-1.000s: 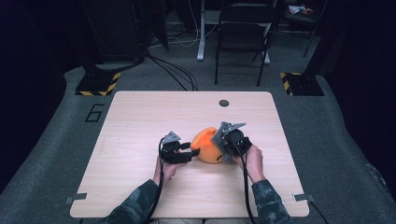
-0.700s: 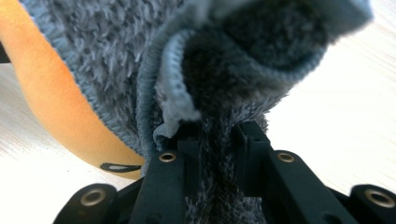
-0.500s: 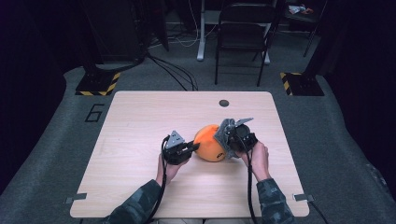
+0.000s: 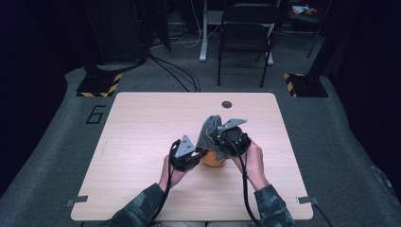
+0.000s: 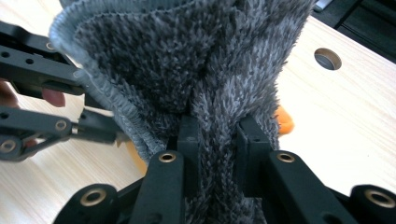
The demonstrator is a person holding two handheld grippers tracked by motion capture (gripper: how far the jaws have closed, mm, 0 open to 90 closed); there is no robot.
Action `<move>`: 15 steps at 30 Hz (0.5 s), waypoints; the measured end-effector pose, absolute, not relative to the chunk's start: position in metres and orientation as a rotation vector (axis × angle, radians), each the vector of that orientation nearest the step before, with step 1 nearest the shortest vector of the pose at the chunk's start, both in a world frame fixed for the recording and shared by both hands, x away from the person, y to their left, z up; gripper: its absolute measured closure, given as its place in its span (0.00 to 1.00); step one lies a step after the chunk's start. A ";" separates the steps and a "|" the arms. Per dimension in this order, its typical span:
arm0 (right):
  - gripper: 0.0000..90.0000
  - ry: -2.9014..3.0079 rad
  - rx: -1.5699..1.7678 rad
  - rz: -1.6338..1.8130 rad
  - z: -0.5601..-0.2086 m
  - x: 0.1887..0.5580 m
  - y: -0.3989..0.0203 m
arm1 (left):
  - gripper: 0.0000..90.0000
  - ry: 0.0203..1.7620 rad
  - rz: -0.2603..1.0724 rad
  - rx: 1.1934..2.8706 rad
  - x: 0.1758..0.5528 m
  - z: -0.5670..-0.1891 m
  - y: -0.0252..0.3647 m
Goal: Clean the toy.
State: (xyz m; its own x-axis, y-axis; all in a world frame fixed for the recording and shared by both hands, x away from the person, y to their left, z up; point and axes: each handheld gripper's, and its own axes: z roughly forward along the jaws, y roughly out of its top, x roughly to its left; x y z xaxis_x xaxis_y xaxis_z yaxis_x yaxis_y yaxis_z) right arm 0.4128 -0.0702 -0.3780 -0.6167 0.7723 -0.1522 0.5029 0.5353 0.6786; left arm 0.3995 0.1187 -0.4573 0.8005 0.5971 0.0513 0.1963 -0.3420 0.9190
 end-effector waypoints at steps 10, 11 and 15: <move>0.85 2.301 1.076 0.720 -0.394 0.423 -0.077 | 0.89 0.576 0.452 1.935 0.398 -0.463 0.113; 0.85 2.285 1.087 0.711 -0.395 0.425 -0.079 | 0.89 0.569 0.457 1.939 0.398 -0.463 0.113; 0.85 2.220 1.144 0.657 -0.400 0.431 -0.089 | 0.89 0.569 0.446 1.938 0.398 -0.463 0.114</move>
